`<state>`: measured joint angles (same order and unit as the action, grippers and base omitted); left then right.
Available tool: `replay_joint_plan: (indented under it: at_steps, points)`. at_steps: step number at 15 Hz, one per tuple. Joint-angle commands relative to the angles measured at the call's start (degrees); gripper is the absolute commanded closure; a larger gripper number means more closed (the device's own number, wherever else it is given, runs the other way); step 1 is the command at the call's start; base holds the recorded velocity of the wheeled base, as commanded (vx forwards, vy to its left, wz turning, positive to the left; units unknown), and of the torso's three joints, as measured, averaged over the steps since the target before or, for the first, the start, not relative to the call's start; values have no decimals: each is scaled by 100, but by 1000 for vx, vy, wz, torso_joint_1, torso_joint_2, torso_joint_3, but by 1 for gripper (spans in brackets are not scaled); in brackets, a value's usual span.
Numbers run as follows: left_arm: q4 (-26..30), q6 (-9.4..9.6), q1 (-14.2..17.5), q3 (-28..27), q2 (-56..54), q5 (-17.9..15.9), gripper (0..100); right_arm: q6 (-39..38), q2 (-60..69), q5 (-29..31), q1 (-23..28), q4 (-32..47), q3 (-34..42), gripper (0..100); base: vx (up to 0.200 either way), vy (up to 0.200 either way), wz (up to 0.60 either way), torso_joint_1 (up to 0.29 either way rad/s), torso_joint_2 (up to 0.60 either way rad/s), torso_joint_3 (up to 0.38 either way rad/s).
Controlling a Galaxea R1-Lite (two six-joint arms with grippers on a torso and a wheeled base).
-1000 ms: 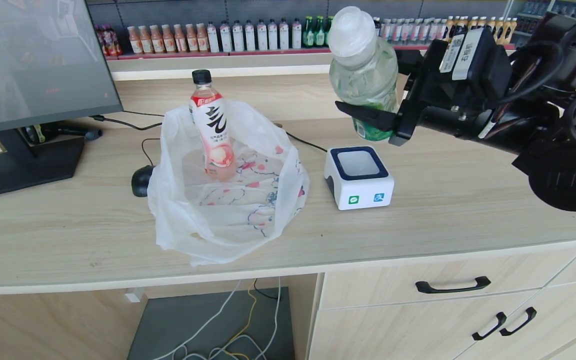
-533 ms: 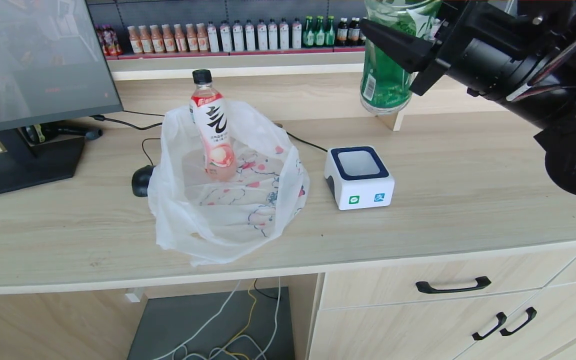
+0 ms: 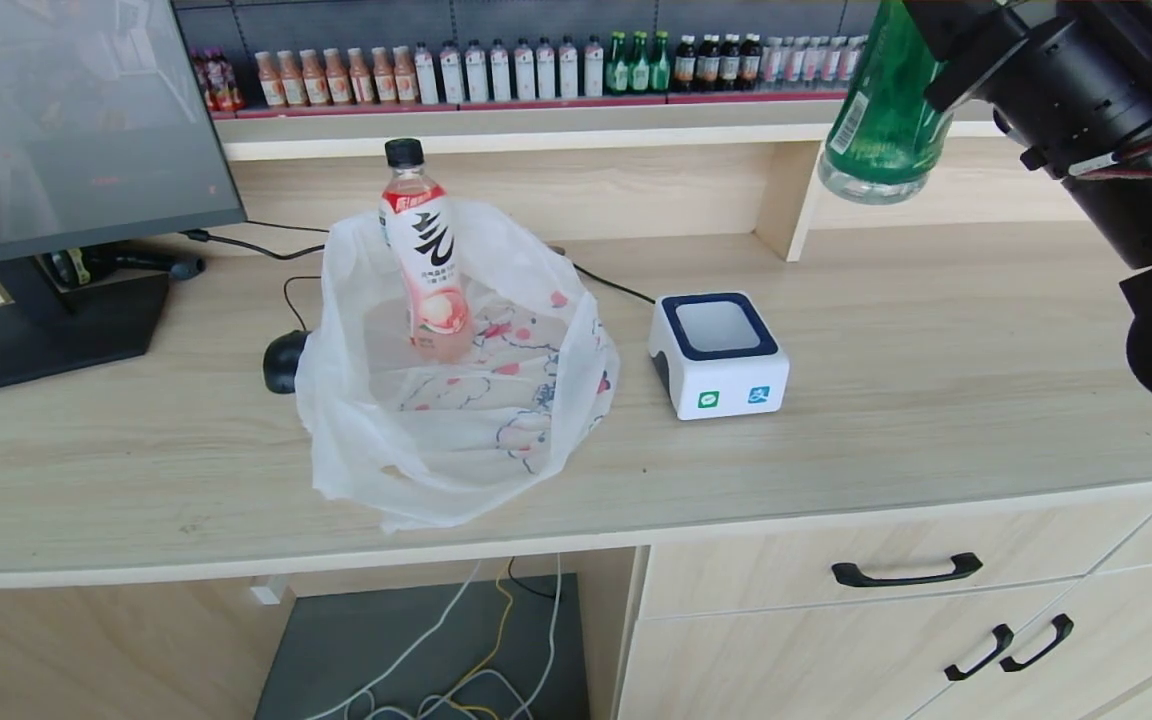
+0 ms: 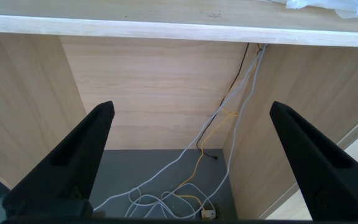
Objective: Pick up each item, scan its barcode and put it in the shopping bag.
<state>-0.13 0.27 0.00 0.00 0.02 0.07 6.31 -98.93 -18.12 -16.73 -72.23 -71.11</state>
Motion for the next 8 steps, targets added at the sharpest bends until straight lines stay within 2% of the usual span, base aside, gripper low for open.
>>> replay_joint_plan:
  at_steps: [1, 3, 5, 8]
  points:
    - [-4, -9, 9, 0, -2, 1, 0, -122, 242, 300, -24, -177, 493, 100, 0, 0, 0, 0, 0, 0]
    - [-4, -9, 9, 0, -2, 1, 0, -236, 233, 757, -50, -538, 721, 100, 0, 0, 0, 0, 0, 0]
    - [-4, -18, 9, 0, -2, 1, 0, -236, 242, 968, -120, -845, 1240, 100, 0, 0, 0, 0, 0, 0]
    - [-4, -36, 9, 0, -2, 1, 0, -236, 216, 1425, -120, -1259, 1626, 100, 0, 0, 0, 0, 0, 0]
